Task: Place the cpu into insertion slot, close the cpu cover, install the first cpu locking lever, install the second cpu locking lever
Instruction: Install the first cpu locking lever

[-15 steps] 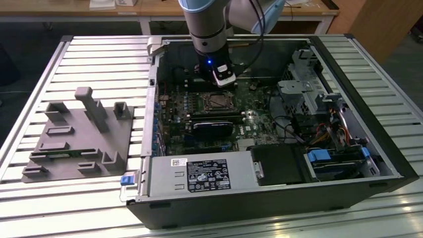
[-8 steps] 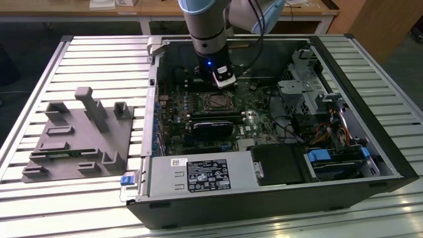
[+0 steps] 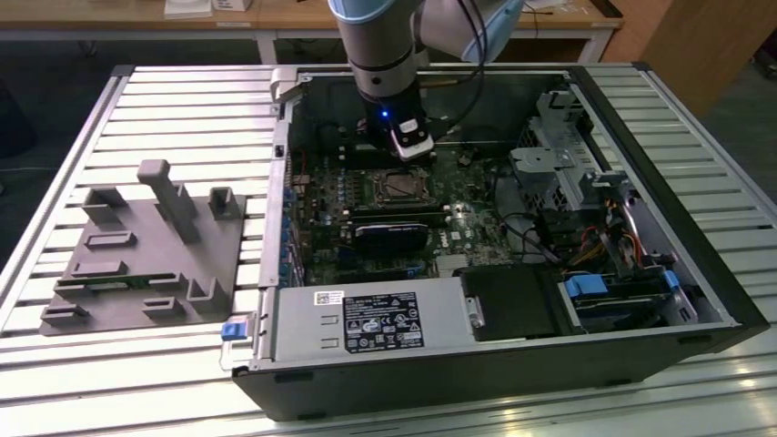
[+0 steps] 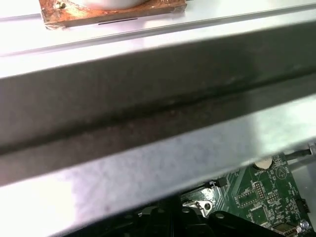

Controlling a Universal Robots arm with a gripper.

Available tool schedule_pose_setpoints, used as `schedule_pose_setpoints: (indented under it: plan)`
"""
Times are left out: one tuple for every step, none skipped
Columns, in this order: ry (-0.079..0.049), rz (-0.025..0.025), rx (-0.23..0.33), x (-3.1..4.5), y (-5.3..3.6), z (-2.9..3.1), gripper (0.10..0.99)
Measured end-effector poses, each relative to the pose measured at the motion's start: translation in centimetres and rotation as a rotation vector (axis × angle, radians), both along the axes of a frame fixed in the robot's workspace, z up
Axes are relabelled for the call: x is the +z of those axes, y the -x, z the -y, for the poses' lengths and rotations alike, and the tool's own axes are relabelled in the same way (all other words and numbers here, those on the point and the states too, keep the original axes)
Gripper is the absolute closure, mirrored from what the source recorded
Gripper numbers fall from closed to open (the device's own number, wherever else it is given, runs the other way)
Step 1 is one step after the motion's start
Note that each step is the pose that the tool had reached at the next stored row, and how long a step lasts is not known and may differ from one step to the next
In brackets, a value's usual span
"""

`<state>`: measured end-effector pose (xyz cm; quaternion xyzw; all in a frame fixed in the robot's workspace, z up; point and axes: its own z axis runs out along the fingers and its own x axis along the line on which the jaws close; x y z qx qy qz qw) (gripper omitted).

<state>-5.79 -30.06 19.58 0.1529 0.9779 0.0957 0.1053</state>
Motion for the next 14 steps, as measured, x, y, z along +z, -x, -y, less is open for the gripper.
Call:
schedule_pose_setpoints:
  plan:
    - [0.0, 0.0001, 0.0, 0.08, 0.0, 0.0, 0.98]
    - [0.0, 0.0, 0.0, 0.14, 0.0, 0.0, 0.98]
    - [0.0, 0.0001, 0.0, 0.15, 0.0, 0.0, 0.98]
    - [0.0, 0.0001, 0.0, 0.15, 0.0, 0.0, 0.98]
    - [0.0, 0.0, 0.0, 0.16, 0.0, 0.02, 0.98]
    - [0.0, -0.0001, 0.0, 0.16, -0.01, 0.06, 0.98]
    - [0.0, 0.0, 0.0, 0.16, -0.02, 0.09, 0.98]
    - [0.0, 0.0, 0.0, 0.16, -0.01, 0.13, 0.98]
    - [0.0, 0.0, 0.0, 0.15, -0.02, 0.17, 0.98]
    - [0.0, 0.0, 0.0, 0.14, -0.02, 0.21, 0.98]
    - [0.0, 0.0, 0.0, 0.13, -0.02, 0.25, 0.98]
    - [0.0, 0.0, 0.0, 0.11, -0.02, 0.29, 0.98]
    - [0.0, 0.0002, 0.0, 0.08, -0.02, 0.31, 0.98]
    - [0.0, 0.0002, 0.0, 0.05, -0.01, 0.33, 0.98]
